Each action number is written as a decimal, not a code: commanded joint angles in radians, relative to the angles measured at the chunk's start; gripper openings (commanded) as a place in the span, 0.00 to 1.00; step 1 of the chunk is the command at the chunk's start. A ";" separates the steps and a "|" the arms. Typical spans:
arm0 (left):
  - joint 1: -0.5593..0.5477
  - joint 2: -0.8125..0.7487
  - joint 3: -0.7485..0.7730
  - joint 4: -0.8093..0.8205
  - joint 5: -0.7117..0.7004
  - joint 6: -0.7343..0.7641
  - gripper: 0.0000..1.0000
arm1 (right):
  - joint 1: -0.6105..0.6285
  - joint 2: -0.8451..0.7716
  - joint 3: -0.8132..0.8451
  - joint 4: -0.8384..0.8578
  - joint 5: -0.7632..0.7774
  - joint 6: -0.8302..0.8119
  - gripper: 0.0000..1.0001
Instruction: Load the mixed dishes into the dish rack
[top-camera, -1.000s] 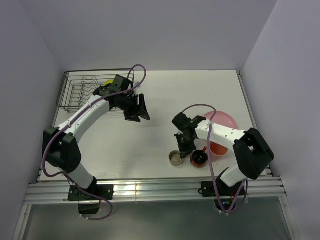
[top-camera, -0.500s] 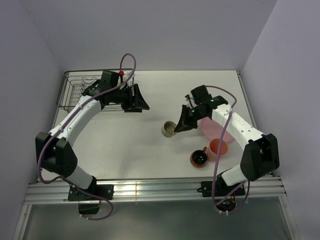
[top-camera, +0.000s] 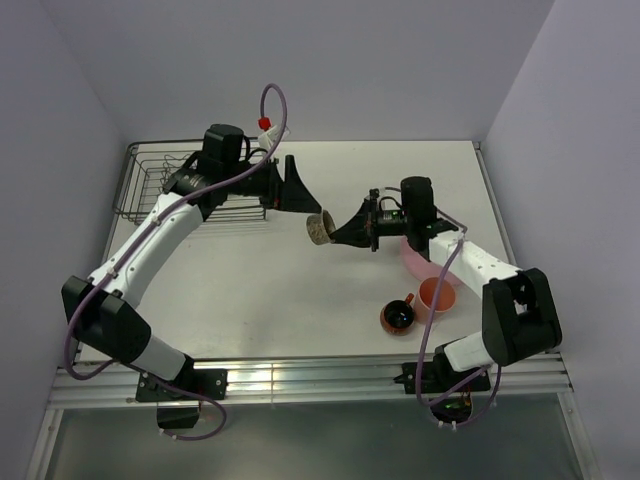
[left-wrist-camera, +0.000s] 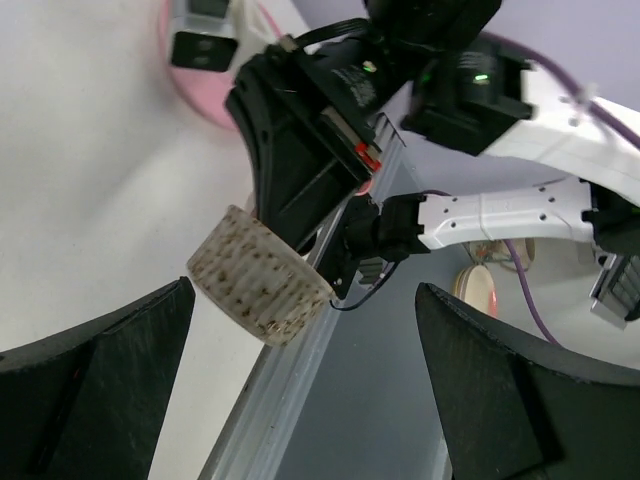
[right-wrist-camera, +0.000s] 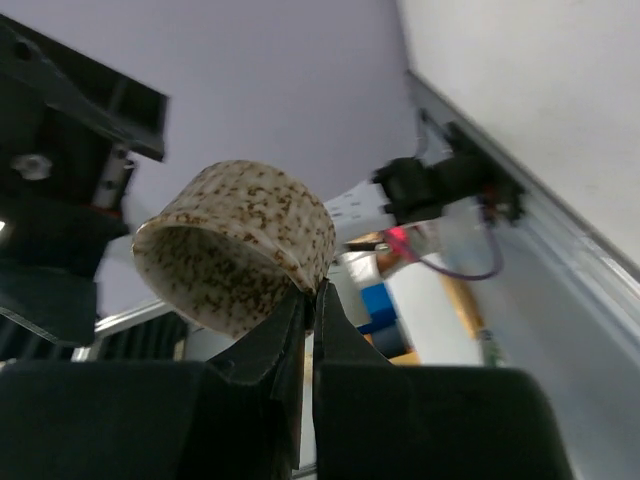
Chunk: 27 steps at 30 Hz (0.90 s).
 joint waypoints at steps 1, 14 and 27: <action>-0.013 -0.044 0.049 0.059 0.059 0.064 0.99 | 0.016 -0.051 -0.069 0.687 -0.107 0.453 0.00; -0.032 -0.091 0.015 0.148 0.085 0.078 0.99 | 0.094 0.077 -0.129 1.386 0.014 1.057 0.00; -0.042 -0.185 -0.116 0.378 0.116 -0.061 0.99 | 0.114 0.151 -0.137 1.633 0.139 1.194 0.00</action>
